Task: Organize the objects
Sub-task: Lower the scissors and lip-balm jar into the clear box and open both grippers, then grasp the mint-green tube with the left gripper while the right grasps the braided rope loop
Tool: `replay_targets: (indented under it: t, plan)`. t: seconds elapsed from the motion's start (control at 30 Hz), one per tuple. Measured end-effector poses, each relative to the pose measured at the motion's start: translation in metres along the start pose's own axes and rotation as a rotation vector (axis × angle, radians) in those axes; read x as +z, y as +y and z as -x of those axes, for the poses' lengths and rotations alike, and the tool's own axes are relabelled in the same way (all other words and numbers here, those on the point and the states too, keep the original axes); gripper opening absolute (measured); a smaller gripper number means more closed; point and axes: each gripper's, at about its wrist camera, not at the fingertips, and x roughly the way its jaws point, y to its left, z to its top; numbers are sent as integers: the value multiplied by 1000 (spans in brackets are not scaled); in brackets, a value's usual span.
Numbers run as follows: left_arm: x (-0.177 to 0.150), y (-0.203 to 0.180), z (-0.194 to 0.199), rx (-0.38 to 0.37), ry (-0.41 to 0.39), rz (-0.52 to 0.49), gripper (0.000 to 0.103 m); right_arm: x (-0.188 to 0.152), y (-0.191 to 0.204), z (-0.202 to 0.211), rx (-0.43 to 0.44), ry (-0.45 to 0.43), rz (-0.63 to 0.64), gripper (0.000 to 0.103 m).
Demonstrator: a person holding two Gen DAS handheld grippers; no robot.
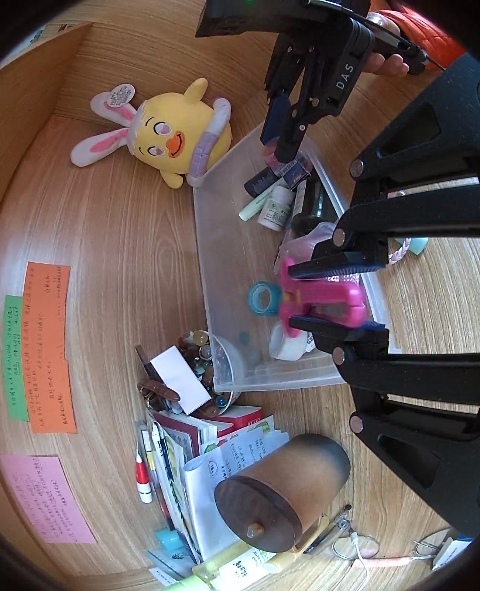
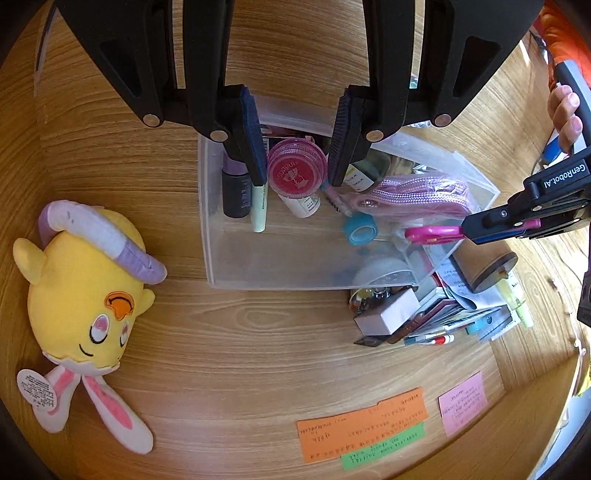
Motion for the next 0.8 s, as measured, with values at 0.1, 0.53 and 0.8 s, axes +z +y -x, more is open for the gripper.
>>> replay_targets:
  t: [0.1, 0.53, 0.8]
  plan:
    - [0, -2, 7, 5, -15, -7, 20, 1, 2, -5, 2, 14, 3, 31]
    - [-19, -12, 60, 12, -113, -52, 53, -12, 23, 34, 79, -17, 77, 40]
    - [-58, -15, 68, 29, -64, -86, 68, -46, 55, 36, 158, 54, 202, 41]
